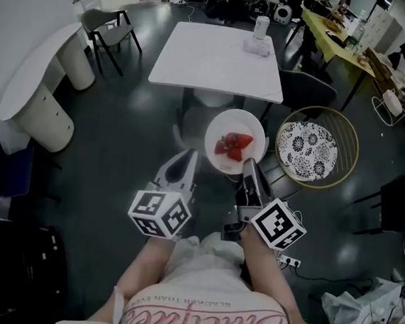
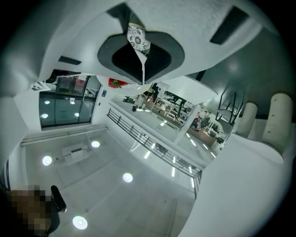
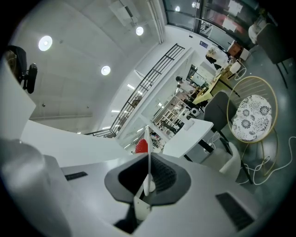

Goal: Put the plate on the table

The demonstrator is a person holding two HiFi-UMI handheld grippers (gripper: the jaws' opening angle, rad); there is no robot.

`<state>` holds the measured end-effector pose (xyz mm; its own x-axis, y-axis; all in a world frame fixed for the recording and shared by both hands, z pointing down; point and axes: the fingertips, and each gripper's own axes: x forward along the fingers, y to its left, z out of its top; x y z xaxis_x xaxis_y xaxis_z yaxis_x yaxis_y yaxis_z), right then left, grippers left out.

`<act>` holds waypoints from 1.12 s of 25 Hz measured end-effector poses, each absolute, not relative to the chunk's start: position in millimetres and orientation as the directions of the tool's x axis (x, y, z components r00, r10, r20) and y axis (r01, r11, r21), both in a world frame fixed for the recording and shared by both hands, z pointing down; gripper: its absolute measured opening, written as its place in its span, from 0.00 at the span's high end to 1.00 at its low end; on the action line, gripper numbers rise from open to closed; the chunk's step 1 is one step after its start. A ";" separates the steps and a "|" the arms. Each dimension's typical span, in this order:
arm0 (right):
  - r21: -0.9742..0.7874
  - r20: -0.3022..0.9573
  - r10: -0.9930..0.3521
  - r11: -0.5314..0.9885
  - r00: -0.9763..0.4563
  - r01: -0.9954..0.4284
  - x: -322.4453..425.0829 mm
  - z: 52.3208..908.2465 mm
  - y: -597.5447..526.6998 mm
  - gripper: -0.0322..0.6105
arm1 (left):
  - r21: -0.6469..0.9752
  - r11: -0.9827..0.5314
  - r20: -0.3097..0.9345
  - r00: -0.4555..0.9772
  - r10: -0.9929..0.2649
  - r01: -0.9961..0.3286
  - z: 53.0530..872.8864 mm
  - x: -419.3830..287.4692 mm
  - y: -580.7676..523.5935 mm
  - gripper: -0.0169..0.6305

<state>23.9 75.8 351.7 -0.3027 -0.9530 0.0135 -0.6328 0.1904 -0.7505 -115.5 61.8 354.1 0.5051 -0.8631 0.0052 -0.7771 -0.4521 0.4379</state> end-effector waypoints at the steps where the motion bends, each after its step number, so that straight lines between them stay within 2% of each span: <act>1: -0.752 0.017 -0.953 0.187 -0.302 -0.633 23.5 352.9 69.0 0.94 | 0.442 -0.450 0.007 0.505 -0.863 -0.776 355.4 -117.0 54.7 0.95; 13: -0.751 0.055 -0.948 0.168 -0.313 -0.638 38.9 369.6 -25.1 0.94 | 0.452 -0.435 0.044 0.507 -0.861 -0.779 374.9 -104.0 -35.3 0.95; 28: -0.774 0.072 -0.923 0.187 -0.378 -0.604 86.3 376.6 -208.5 0.94 | 0.461 -0.384 0.061 0.461 -0.885 -0.800 380.0 -59.2 -212.9 0.95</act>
